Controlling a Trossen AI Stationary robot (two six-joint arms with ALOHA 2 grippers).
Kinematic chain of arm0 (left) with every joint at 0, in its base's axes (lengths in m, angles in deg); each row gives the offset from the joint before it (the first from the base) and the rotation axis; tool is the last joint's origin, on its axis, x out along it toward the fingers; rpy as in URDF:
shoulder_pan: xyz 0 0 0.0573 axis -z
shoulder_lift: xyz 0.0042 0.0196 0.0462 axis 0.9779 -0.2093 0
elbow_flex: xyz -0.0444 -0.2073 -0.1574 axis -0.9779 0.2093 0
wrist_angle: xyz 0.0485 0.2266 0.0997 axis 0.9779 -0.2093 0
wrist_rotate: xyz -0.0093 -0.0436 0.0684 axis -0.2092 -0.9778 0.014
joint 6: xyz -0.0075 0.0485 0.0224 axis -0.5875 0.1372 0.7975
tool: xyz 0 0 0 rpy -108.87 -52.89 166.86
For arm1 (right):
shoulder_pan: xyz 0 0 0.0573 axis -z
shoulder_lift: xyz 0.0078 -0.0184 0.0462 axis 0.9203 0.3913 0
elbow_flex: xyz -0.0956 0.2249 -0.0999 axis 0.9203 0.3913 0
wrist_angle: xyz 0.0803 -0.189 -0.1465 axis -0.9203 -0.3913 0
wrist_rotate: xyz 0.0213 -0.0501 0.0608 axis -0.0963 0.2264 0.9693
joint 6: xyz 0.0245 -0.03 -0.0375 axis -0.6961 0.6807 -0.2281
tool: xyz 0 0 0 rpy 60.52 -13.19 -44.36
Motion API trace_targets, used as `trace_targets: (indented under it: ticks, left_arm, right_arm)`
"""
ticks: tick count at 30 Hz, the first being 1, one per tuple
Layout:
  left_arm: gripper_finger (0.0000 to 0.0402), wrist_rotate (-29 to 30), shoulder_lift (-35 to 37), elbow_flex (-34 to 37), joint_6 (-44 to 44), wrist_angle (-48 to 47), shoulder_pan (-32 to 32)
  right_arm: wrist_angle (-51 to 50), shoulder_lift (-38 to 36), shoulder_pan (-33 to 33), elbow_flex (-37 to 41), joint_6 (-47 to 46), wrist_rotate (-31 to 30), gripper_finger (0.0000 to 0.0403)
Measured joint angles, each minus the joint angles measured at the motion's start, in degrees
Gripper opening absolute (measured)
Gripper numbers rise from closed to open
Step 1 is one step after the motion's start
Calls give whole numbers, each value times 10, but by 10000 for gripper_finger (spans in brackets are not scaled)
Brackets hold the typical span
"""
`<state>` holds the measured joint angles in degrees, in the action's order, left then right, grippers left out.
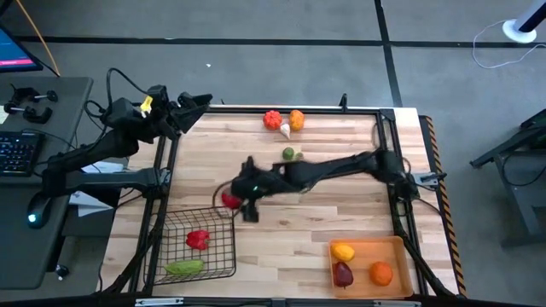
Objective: Sort produce into baskets
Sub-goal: Put the red tomato into the orange bin
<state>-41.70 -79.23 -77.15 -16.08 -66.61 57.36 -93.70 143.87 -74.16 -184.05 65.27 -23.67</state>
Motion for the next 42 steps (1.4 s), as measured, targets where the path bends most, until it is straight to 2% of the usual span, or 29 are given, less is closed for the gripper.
trace_targets:
  ticks: [3, 6, 9, 12, 15, 20, 26, 31, 36, 42]
  left_arm:
    - [337, 0, -4, 0, 0, 1, 2]
    - [337, 0, -11, 0, 8, 0, 7]
    - [337, -2, -18, 0, 9, -1, 8]
    - [337, -2, -26, 0, 9, -16, 8]
    - [337, -3, -35, 0, 9, -36, 8]
    - [337, -3, -56, 0, 5, -53, 8]
    - [337, -3, -83, 0, 5, -52, 7]
    - [337, -3, -94, 0, 5, -51, 7]
    - [337, -3, -96, 0, 10, -50, 7]
    - [337, -3, -95, 0, 10, -50, 7]
  right_arm:
    - [-115, -49, 9, -1, 25, -17, 272]
    - [-231, -89, 12, 29, 25, -14, 272]
    - [-311, -151, 0, 101, -6, -10, 273]
    - [-343, -241, -34, 216, -94, 5, 273]
    - [-333, -334, -94, 334, -258, 38, 273]
    - [-263, -450, -249, 457, -627, 75, 273]
    - [-160, -459, -427, 533, -1021, 104, 274]
    - [-124, -449, -493, 567, -1255, 97, 290]
    - [-133, -448, -508, 586, -1278, 91, 307]
    - [-119, -448, -491, 592, -1214, 83, 311]
